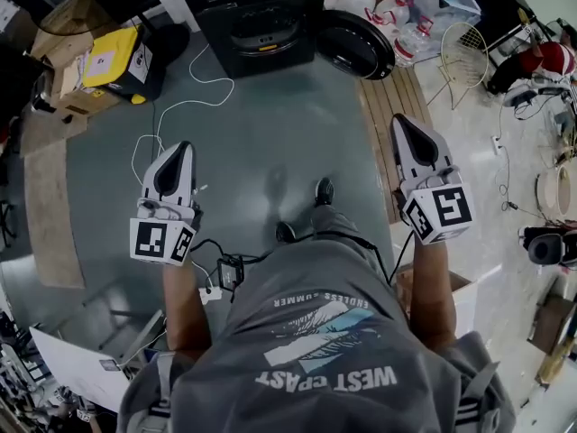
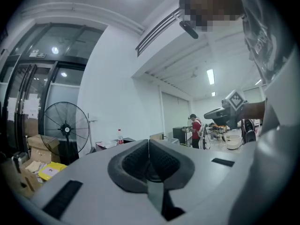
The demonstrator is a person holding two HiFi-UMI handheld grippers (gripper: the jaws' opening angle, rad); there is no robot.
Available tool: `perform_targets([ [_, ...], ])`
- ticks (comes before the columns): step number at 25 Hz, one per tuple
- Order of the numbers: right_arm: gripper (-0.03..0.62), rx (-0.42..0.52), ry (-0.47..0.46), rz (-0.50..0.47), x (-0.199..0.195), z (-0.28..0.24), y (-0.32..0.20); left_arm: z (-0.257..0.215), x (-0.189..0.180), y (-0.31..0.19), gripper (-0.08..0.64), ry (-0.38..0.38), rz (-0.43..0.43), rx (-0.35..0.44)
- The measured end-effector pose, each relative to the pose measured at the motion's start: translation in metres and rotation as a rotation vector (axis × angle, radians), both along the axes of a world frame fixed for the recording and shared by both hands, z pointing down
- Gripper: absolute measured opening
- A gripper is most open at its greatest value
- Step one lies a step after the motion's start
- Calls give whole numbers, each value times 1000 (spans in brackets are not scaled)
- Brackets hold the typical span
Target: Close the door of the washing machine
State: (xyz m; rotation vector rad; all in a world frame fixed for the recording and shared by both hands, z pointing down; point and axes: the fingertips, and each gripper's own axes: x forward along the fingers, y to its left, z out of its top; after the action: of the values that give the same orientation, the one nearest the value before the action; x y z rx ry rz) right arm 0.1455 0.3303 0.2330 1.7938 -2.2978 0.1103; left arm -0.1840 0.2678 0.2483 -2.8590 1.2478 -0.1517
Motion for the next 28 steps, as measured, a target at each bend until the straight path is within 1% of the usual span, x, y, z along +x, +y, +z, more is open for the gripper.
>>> perform_targets([
  [7,28,-16,-22,-29,34,14,-51,4,37,-36,18,-21,-18,-9],
  [17,29,-45,-45,-106,81,28,-124,2,90,-80,18,-34,-79,-19],
  [25,29,-51,-75,-165,113,34,-161,-2,123,-96,18,-62,-143,-12],
  [28,28,-50,-84,-189,122,39,-171,-2,136,-100,18,-70,-155,-12],
])
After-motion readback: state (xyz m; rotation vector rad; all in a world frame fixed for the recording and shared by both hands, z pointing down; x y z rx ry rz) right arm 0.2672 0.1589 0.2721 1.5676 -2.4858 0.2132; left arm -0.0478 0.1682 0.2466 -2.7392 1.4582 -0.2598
